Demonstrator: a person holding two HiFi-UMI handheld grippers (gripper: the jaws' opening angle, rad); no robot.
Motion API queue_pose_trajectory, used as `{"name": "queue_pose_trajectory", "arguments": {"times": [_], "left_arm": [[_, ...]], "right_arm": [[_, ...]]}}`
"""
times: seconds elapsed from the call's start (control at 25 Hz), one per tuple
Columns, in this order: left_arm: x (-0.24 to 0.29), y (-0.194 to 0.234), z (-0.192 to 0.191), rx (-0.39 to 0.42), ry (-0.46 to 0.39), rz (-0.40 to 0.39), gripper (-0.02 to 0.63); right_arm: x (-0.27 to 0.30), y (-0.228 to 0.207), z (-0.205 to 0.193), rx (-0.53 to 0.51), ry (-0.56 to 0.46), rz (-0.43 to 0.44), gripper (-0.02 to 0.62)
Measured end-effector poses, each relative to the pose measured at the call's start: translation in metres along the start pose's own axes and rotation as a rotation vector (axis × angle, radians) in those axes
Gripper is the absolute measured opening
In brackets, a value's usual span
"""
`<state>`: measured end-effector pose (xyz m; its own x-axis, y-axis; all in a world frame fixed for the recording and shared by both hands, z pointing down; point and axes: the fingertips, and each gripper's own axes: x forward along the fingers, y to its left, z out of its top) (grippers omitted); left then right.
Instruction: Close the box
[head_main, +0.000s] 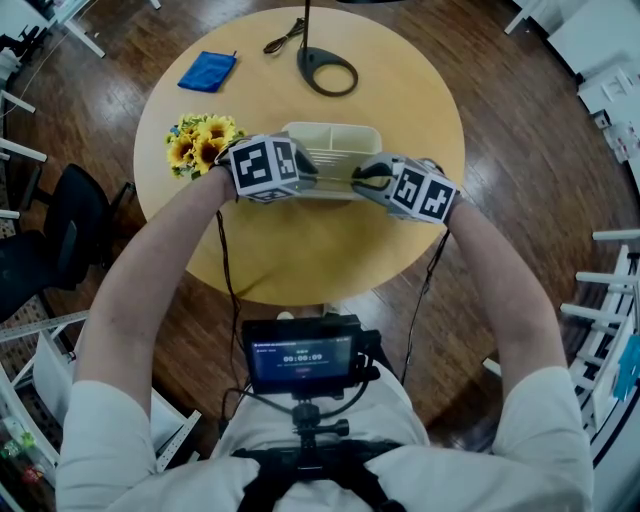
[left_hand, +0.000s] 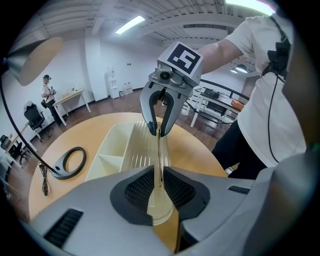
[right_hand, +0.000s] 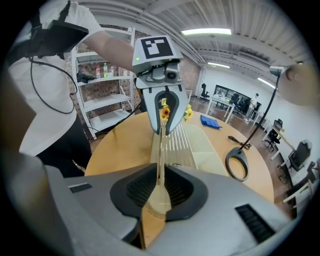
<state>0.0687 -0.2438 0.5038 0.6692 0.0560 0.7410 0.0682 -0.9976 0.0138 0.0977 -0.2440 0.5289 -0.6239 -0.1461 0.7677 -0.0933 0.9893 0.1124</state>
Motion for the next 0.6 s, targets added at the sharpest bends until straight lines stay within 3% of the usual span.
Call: {"name": "queue_pose_trajectory", "arguments": {"times": [0.08,0.28,0.6], "left_arm": [[-0.001,-0.001,0.000,-0.001,-0.001,0.000,0.057],[-0.007,-0.004,0.002,0.002,-0.006,0.015,0.057],[-0.030,-0.011,0.008,0.005,-0.037,0.091,0.057]], "right_arm": [[-0.001,0.002,0.001,0.002,0.000,0.003,0.086],[-0.008,0.002,0.006,0.010,-0.013,-0.019,0.087],[-0.034,0.001,0.015,0.023,-0.040,-0.143,0.087]]}}
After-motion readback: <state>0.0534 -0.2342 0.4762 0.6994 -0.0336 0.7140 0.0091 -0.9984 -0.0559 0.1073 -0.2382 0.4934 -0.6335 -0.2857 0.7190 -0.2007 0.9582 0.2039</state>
